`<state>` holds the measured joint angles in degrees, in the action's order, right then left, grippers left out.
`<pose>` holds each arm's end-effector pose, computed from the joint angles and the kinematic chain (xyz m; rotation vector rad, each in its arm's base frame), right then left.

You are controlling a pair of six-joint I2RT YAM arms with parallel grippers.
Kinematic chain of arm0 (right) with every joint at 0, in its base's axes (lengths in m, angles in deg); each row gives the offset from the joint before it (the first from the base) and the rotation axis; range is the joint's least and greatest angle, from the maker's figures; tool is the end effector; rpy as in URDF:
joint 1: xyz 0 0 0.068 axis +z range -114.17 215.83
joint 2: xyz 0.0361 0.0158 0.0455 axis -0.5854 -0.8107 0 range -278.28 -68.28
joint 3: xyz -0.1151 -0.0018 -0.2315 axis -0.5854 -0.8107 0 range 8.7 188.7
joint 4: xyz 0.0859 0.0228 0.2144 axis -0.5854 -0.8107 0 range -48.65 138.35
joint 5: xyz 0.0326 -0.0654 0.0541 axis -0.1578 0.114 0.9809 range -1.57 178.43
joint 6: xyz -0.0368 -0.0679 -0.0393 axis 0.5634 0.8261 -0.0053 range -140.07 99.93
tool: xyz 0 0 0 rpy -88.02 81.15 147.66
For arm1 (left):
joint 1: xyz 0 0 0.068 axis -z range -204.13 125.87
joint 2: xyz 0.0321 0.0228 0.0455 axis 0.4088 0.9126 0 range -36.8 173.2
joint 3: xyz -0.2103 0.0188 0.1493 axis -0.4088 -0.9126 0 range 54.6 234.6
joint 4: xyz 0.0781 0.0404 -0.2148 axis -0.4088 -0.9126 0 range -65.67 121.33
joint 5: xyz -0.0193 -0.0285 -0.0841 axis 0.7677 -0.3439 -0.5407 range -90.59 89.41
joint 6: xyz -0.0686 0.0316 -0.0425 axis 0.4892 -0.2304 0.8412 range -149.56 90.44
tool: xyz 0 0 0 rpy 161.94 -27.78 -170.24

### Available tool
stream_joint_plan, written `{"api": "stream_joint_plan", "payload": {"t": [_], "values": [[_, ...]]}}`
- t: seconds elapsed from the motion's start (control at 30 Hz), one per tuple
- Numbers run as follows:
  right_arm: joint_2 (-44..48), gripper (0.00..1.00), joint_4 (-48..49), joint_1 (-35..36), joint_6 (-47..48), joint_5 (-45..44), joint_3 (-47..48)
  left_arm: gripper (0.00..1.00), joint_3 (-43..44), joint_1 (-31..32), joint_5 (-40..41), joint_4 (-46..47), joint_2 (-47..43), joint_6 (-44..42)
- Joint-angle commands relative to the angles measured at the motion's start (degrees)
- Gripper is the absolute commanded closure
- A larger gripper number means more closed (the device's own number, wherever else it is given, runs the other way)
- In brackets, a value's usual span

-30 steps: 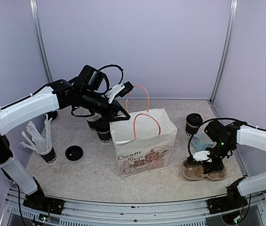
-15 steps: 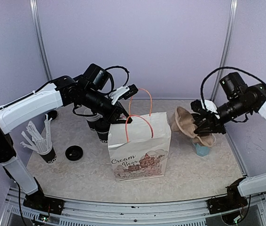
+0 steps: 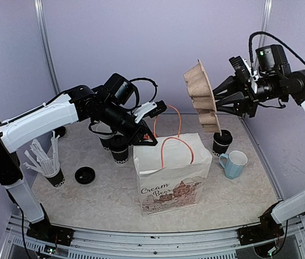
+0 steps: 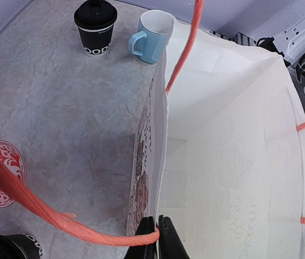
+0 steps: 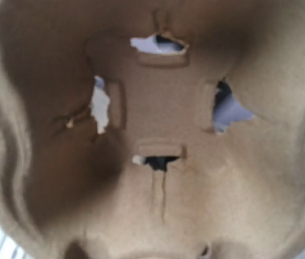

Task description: Pack the takeout coffee

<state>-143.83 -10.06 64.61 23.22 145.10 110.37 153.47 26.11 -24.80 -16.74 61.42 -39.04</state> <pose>0.1631 0.1625 0.4406 -1.5626 1.1956 0.8776 0.2097 -0.3011 0.3166 1.4041 2.0326 -0.8290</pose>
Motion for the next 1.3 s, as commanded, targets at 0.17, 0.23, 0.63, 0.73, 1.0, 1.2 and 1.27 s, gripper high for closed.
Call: {"api": "stream_joint_plan", "payload": {"t": [0.17,0.23,0.63,0.73,1.0,1.2,1.27], "values": [[-6.8,0.72,4.8,9.1,-3.2,5.3,-0.1,0.94,2.1,0.6,-3.4,1.6,1.0,0.8],[-7.8,0.72,4.9,10.5,-2.9,4.7,-0.4,0.94,2.1,0.7,-4.0,2.1,1.2,0.9],[-9.1,0.74,7.8,14.2,-2.0,0.0,-8.3,0.94,1.6,1.0,-5.5,2.5,0.5,1.5],[-8.5,0.74,8.9,14.2,-2.3,-2.3,-10.5,0.94,1.2,1.0,-6.0,2.5,0.1,1.5],[-8.3,0.75,7.5,14.7,-2.8,-8.0,-13.4,0.94,0.4,1.0,-6.0,3.2,-0.2,1.6],[-7.3,0.76,6.5,14.9,-3.8,-5.4,-12.2,0.92,-0.7,1.0,-6.0,3.5,-0.3,1.3],[-7.2,0.76,6.2,14.8,-4.7,-3.3,-9.0,0.92,-0.8,0.9,-5.9,3.6,-0.3,1.2]]}}
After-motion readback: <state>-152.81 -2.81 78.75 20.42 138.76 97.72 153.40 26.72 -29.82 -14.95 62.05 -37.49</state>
